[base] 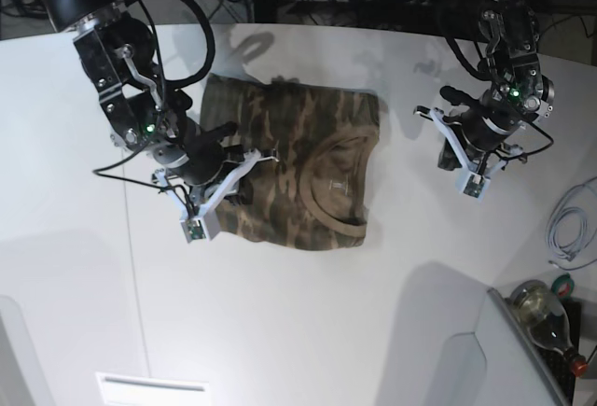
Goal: Layout the t-shirt on the table in an organized manner, then fold the t-shirt properly
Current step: 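Grasp the folded shirt's sides with both grippers and flip it over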
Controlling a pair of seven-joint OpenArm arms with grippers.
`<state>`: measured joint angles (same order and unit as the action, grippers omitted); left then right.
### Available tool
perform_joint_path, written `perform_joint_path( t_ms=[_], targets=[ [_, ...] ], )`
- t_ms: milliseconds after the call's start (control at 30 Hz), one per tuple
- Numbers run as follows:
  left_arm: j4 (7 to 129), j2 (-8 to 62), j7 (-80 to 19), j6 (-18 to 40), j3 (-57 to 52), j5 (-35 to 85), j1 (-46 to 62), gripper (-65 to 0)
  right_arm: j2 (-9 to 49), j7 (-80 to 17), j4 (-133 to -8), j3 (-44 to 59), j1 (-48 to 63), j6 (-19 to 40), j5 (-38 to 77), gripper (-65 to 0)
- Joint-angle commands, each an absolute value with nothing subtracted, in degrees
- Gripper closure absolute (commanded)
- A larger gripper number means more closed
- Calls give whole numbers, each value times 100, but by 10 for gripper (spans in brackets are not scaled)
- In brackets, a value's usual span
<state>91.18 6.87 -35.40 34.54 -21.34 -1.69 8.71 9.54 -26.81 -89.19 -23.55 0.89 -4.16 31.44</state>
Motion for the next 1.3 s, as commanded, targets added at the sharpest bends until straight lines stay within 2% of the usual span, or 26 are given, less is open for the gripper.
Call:
perform_joint_path(
  t_ms=[0,167,200,267,333,400,467,733,1067,1133,1267],
  targets=[
    [9244,699,-3415,3451,-2132,-119,725,0,963,-2598,-9086,-2334,92,-409,3169,0],
    [9226,277,-3908,3451,-2202,-101,347,0,1033,-2598,-9112,-2220,189,-409,3152,0],
    [9200,251,-4013,3451,-2202,-4,277,-69,1059,-2598,-9121,-2149,251,-409,3160,0],
    [9059,233,-4171,3451,-2202,532,171,-273,1077,-2598,-9121,-2044,295,-400,3160,0],
    [8778,277,-4163,3451,-2193,1253,127,-436,1130,-2598,-9121,-2018,312,-400,3160,0],
    [8400,453,-4163,3451,-2114,1868,13,-553,1200,-2598,-9121,-2018,347,-400,3178,0],
    [7873,567,-4154,3451,-1965,2360,-75,-620,1253,-2598,-9121,-2018,435,-400,3178,0],
    [6677,664,-4127,3451,-1182,2897,-470,-630,1385,-2598,-9130,-2018,488,-400,3178,0],
    [5798,453,-4127,3451,-1068,2923,-725,-624,1393,-2598,-9130,-2035,497,-391,3178,0],
    [5543,453,-4127,3451,-1059,2923,-787,-566,1402,-2571,-9130,-2009,576,-391,3187,0],
    [5332,505,-3864,3451,-576,2923,-796,-332,1411,-2571,-9130,-1965,611,-382,3178,0]
  ],
)
